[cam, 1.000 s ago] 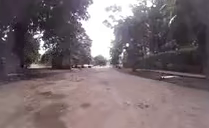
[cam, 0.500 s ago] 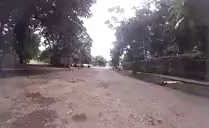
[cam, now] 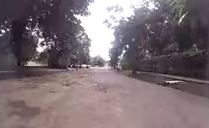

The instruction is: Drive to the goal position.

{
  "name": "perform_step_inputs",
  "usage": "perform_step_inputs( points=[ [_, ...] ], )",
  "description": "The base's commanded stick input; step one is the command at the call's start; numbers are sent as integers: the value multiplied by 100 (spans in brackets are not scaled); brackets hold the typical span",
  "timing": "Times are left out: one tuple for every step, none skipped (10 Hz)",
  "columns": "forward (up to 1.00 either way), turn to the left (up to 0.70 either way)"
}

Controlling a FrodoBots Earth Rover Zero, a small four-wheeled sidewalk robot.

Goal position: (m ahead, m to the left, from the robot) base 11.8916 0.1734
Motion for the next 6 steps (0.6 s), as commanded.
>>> perform_step_inputs(
  points=[
    [70,0],
    [70,0],
    [70,0],
    [70,0],
    [70,0],
    [70,0]
  ],
)
